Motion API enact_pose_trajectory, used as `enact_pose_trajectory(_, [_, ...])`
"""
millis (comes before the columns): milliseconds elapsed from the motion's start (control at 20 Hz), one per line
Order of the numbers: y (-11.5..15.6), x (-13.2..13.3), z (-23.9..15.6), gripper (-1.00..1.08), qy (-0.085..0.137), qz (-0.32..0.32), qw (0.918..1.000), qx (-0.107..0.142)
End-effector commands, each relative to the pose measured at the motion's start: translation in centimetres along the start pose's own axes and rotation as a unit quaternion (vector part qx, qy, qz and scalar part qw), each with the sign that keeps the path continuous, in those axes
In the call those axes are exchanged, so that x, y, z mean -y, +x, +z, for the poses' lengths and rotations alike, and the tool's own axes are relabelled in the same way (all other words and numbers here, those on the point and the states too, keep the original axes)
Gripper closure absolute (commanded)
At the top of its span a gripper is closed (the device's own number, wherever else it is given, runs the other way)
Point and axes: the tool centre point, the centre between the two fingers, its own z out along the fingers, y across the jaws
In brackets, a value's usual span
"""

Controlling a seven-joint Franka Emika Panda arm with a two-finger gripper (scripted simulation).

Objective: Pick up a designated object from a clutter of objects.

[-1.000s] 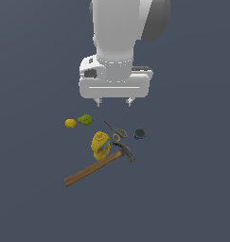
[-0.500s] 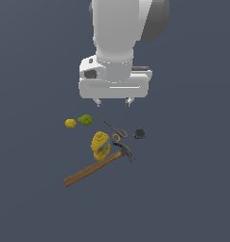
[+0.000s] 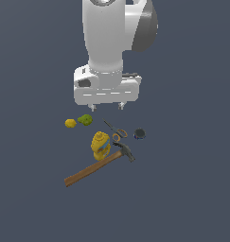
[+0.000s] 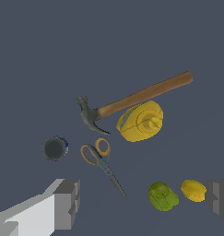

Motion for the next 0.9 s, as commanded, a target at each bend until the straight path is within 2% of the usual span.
enact_pose_trajectory(0, [-0.4,-0.8,1.0,-0.92,0.000,-0.015,0.9999,0.000])
enact_pose_trajectory(400, [-2.4,-4.0,5.1,-0.92,0.002,-0.079,0.9969,0.000])
enact_pose_trajectory(850, [-5.6,-7.3,9.6,-0.92,0.003,-0.153,0.9882,-0.001])
